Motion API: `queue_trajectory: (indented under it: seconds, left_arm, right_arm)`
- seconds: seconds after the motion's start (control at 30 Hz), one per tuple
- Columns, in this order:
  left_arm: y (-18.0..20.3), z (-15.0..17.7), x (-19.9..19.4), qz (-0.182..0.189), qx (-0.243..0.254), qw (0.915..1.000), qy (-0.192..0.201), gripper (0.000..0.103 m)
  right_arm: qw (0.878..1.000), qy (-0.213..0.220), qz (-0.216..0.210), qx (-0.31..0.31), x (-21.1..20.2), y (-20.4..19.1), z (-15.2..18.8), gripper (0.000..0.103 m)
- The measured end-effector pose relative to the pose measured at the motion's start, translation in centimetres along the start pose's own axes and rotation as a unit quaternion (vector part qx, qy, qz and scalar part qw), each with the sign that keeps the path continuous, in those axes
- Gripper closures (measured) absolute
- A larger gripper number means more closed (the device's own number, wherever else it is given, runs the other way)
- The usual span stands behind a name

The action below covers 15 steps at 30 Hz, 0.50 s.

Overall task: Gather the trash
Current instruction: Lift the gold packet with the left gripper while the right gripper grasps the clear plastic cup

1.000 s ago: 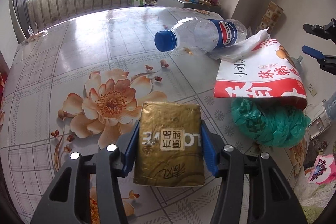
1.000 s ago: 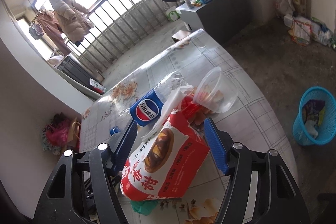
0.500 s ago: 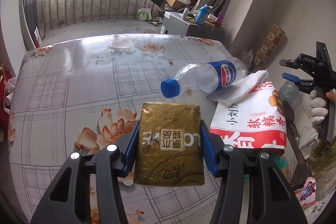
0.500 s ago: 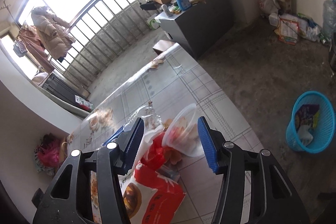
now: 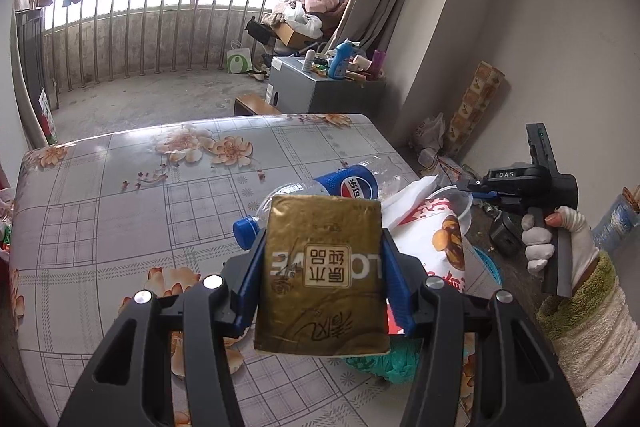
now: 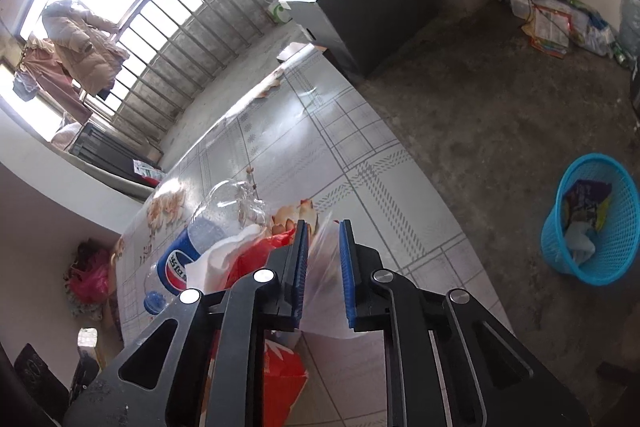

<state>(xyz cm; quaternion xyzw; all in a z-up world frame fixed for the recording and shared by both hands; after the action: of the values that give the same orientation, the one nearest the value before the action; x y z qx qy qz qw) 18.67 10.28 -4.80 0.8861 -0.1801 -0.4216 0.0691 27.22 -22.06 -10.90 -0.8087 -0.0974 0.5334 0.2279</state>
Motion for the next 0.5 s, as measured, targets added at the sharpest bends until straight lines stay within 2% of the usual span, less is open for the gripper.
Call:
queue_trajectory:
  seconds: [0.1, 0.3, 0.5]
  left_arm:
    - [0.9, -0.4, -0.4, 0.005, 0.010, 0.9999, 0.004, 0.051]
    - [3.2, -1.0, -1.5, 0.014, 0.034, 0.9992, 0.016, 0.051]
    - [8.2, -2.2, -2.6, 0.050, 0.072, 0.9958, 0.027, 0.051]
  right_arm:
    - [1.000, -0.007, 0.001, 0.007, -0.7, 1.0, 1.7, 0.101]
    - [0.999, 0.000, -0.024, 0.022, -2.0, 2.3, 4.5, 0.101]
    - [0.998, 0.017, -0.052, 0.042, -4.6, 4.0, 6.4, 0.101]
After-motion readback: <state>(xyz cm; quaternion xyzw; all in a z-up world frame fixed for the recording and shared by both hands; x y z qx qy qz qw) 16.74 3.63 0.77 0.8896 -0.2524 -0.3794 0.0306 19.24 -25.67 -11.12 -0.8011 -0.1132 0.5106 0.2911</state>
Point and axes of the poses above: each gripper's, at about its wrist camera, not at the fingertips, and x roughly the way its jaws point, y to its right, z to its underside, the point moved 8 cm from there along x, roughly the way its jaws point, and after that the axes turned 11 degrees about -y, right-handed, at the moved point
